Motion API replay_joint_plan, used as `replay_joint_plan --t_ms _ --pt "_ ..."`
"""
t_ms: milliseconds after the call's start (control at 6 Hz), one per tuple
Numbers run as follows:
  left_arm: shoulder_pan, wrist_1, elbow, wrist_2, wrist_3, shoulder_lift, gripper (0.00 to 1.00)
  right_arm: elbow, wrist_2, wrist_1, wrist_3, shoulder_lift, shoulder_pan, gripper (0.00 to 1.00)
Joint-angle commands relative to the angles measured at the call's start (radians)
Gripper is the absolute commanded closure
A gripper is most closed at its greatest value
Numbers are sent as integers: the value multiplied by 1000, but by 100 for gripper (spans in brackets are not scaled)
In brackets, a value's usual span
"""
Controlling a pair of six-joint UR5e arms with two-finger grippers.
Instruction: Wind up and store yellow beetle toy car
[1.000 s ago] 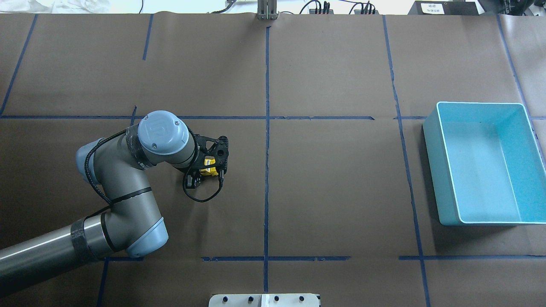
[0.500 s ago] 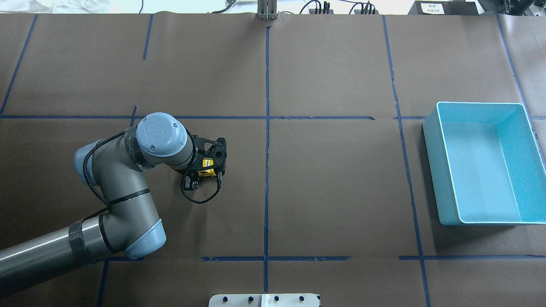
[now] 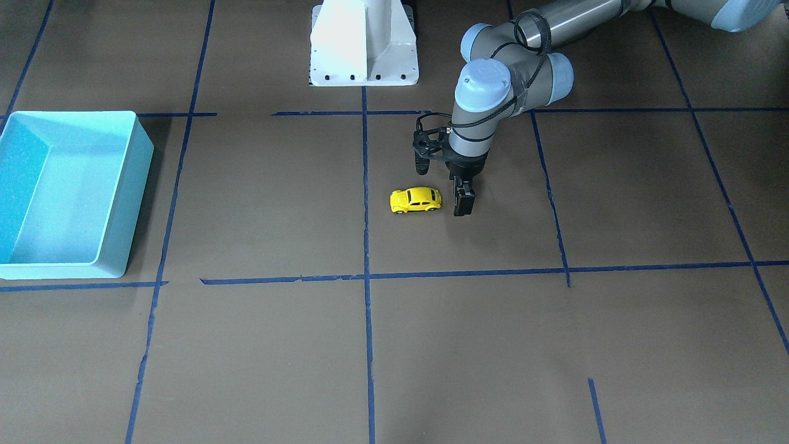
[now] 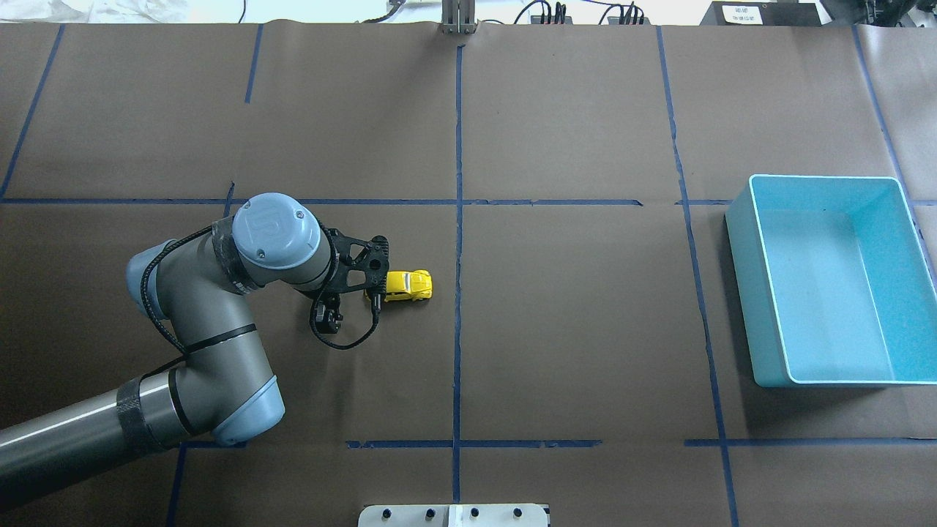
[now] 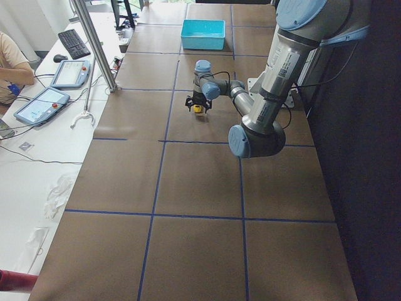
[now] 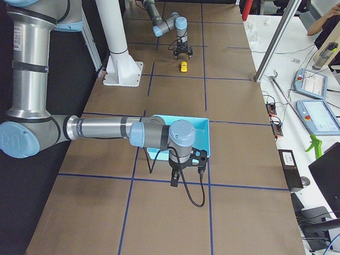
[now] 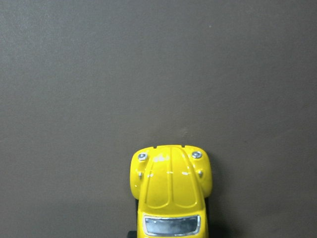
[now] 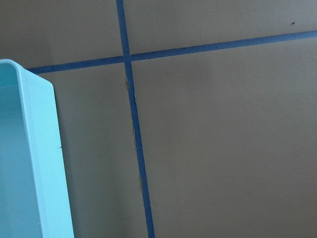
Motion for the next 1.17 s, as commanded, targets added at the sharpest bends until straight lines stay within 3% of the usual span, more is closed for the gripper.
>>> replay_joint_plan --t_ms 0,333,1000 --pt "0 0 0 0 1 0 0 -2 1 0 0 0 0 0" --pt "0 0 0 0 0 -1 0 0 1 1 -6 6 0 0" --pt "-3 16 -25 5 -3 -1 0 9 1 -11 -6 132 -8 0"
